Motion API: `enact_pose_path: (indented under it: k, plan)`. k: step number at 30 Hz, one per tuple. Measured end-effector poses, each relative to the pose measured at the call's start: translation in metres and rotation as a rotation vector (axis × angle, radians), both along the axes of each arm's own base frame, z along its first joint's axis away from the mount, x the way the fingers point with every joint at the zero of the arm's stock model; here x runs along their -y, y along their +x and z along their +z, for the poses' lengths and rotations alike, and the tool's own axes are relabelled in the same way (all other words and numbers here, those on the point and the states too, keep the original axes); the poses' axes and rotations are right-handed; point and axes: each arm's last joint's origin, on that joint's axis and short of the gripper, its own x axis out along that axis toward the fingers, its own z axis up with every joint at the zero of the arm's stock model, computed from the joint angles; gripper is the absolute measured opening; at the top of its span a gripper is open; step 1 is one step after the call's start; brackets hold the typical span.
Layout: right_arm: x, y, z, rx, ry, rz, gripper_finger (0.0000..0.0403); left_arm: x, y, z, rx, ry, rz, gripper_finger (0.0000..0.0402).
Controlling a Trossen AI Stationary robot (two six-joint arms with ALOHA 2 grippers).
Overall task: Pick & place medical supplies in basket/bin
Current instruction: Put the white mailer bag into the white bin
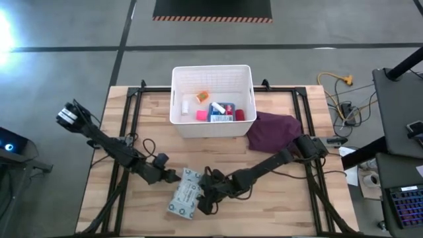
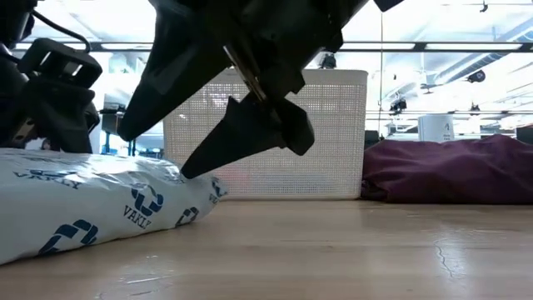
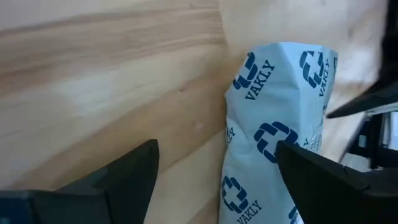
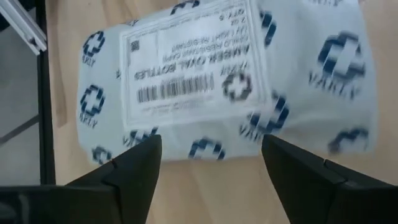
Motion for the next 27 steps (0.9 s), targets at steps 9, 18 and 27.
enact_pose_path:
  k: [9, 18, 27]
  plan:
    - [0.001, 0.003, -0.02, -0.046, 0.027, 0.029, 0.0252, 0.006, 0.008, 0.0, 0.084, -0.018, -0.055, 0.0306]
    - [-0.001, 0.002, -0.024, -0.058, 0.028, 0.01, 0.024, 0.01, 0.017, 0.002, 0.189, -0.053, -0.02, 0.0306]
    - [-0.003, 0.001, -0.027, -0.052, 0.004, 0.018, 0.0237, 0.011, 0.019, 0.005, 0.253, -0.082, -0.003, 0.0306]
